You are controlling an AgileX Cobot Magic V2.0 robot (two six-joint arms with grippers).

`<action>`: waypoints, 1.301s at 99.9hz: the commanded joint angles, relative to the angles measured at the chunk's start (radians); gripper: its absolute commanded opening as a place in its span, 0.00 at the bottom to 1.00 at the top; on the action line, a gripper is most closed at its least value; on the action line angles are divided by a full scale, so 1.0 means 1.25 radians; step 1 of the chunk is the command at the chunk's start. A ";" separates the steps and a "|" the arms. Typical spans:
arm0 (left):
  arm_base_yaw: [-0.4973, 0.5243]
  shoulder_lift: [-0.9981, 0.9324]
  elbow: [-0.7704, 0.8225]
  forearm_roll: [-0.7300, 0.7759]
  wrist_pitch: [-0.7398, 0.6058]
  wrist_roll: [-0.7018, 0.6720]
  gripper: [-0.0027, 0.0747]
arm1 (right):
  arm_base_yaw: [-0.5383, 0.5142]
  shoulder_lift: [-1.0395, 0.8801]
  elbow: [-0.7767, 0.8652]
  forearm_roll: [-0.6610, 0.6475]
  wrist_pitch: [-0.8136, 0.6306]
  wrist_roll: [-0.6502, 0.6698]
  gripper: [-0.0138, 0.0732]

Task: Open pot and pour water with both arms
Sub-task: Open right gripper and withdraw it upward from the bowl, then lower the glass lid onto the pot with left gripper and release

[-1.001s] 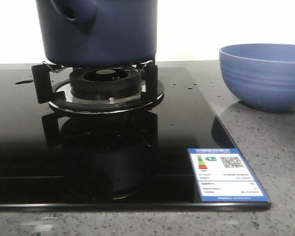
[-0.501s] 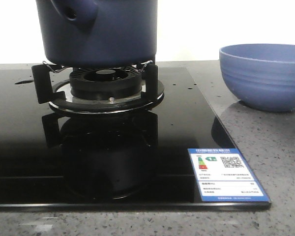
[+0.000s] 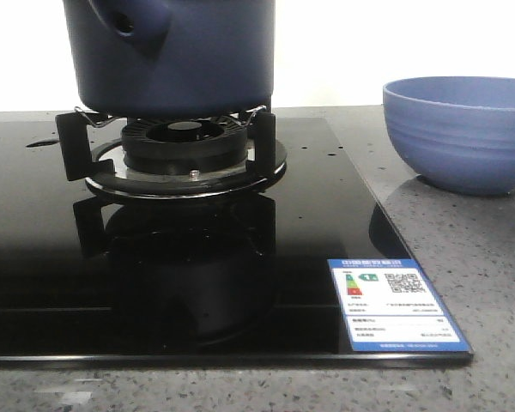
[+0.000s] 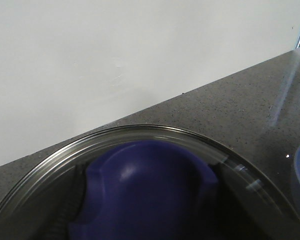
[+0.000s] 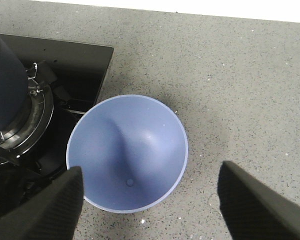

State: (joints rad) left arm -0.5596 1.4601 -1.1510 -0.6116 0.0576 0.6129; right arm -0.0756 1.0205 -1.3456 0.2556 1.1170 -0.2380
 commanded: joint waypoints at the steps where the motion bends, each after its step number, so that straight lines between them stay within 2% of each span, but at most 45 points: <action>1: -0.005 -0.033 -0.028 -0.012 -0.035 -0.007 0.68 | -0.005 -0.012 -0.023 0.013 -0.043 -0.006 0.74; 13: -0.005 -0.067 -0.028 -0.012 -0.029 -0.007 0.78 | -0.005 -0.012 -0.023 0.013 -0.043 -0.006 0.74; 45: -0.005 -0.236 -0.028 0.005 0.008 -0.007 0.76 | -0.005 -0.012 -0.023 0.028 -0.048 -0.006 0.74; 54: -0.005 -0.280 -0.028 0.040 0.010 -0.007 0.67 | -0.005 -0.012 -0.014 0.086 -0.082 -0.013 0.69; 59: -0.004 -0.305 -0.028 0.054 0.012 -0.007 0.59 | -0.005 -0.024 0.002 0.134 -0.132 -0.028 0.62; 64: -0.001 -0.325 -0.028 0.063 0.020 -0.007 0.48 | -0.005 -0.038 0.030 0.182 -0.188 -0.058 0.50; 78: 0.045 -0.383 0.001 0.065 0.049 -0.007 0.00 | -0.005 -0.101 0.153 0.348 -0.354 -0.180 0.13; 81: 0.059 -0.396 0.014 0.067 0.051 -0.008 0.01 | -0.005 -0.121 0.190 0.383 -0.386 -0.207 0.08; 95: 0.142 -0.487 0.123 0.052 0.041 -0.025 0.01 | -0.005 -0.207 0.336 0.422 -0.501 -0.330 0.08; 106: 0.205 -0.594 0.259 0.019 -0.021 -0.030 0.01 | -0.005 -0.286 0.448 0.422 -0.567 -0.401 0.08; 130: 0.267 -0.848 0.545 -0.015 -0.093 -0.030 0.01 | -0.005 -0.492 0.702 0.422 -0.691 -0.411 0.08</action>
State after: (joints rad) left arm -0.2417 0.4922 -0.5325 -0.6013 0.0342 0.5867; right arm -0.0756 0.4806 -0.5315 0.7564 0.3661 -0.7308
